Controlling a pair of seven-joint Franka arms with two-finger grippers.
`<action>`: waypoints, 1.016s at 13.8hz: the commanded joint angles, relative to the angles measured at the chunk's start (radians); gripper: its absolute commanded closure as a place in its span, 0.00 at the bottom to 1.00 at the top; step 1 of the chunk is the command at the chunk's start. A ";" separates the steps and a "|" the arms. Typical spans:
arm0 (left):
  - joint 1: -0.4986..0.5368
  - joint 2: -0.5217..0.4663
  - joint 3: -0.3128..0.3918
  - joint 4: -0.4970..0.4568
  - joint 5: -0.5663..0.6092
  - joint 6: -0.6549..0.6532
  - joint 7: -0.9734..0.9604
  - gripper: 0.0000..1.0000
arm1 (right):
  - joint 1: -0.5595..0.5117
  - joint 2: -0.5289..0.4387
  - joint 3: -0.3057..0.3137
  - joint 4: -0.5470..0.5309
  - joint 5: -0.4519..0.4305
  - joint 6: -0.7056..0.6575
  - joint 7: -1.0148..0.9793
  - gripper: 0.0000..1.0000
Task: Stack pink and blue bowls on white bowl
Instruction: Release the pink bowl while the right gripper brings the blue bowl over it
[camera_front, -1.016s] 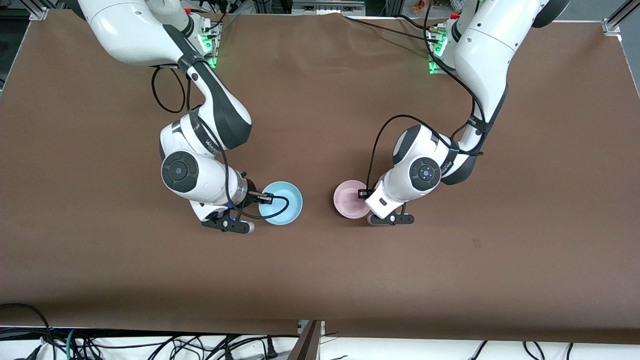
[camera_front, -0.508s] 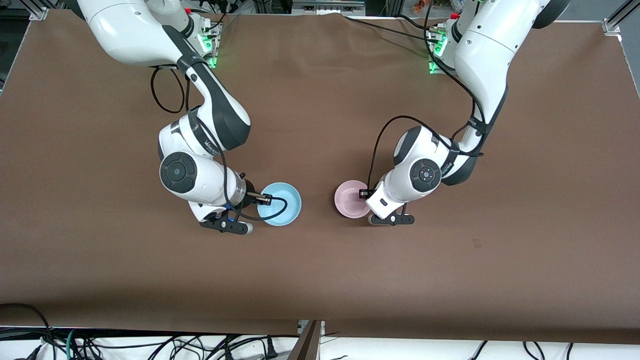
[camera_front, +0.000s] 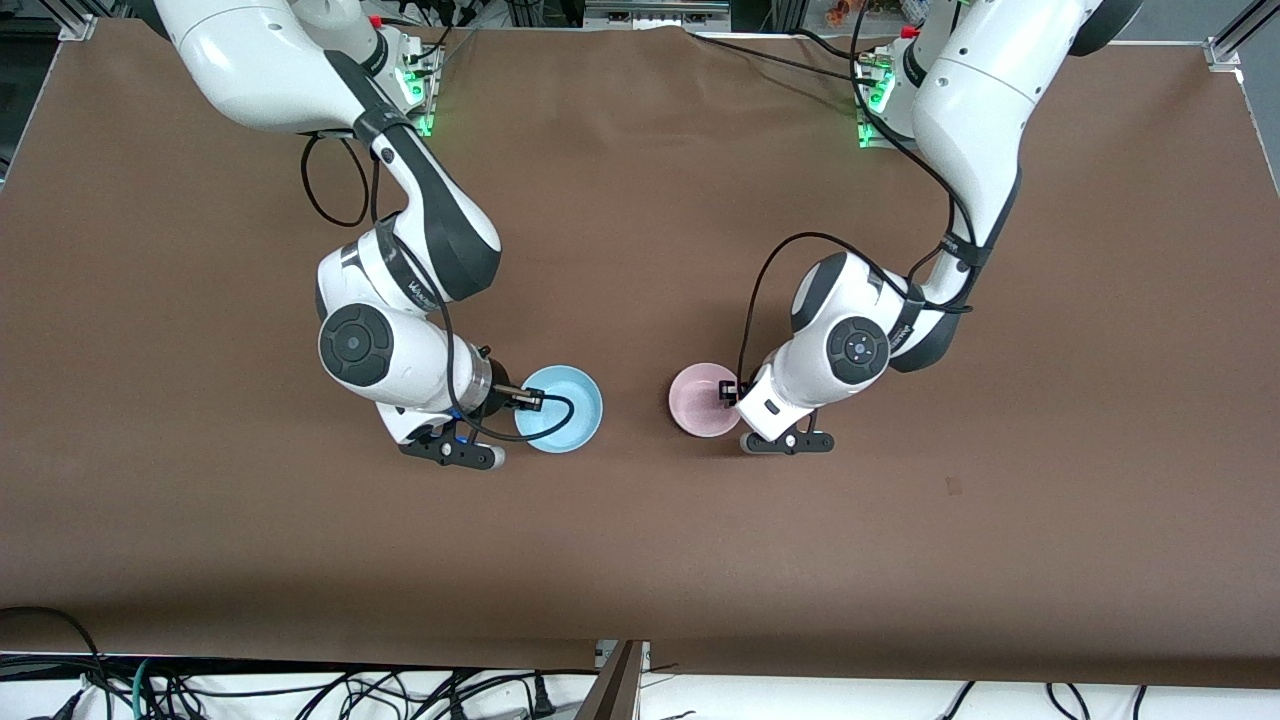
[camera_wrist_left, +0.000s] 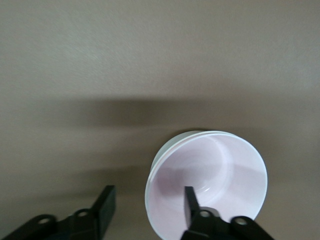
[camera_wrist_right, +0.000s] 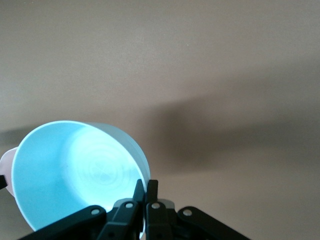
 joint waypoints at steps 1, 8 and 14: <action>0.051 -0.080 -0.004 0.011 0.013 -0.126 0.008 0.00 | 0.045 0.003 0.003 0.006 -0.019 0.035 0.086 1.00; 0.172 -0.373 0.142 0.011 0.022 -0.514 0.129 0.00 | 0.251 0.055 -0.022 0.007 -0.087 0.207 0.461 1.00; 0.224 -0.518 0.171 0.050 0.171 -0.690 0.198 0.00 | 0.447 0.152 -0.140 0.033 -0.119 0.380 0.633 1.00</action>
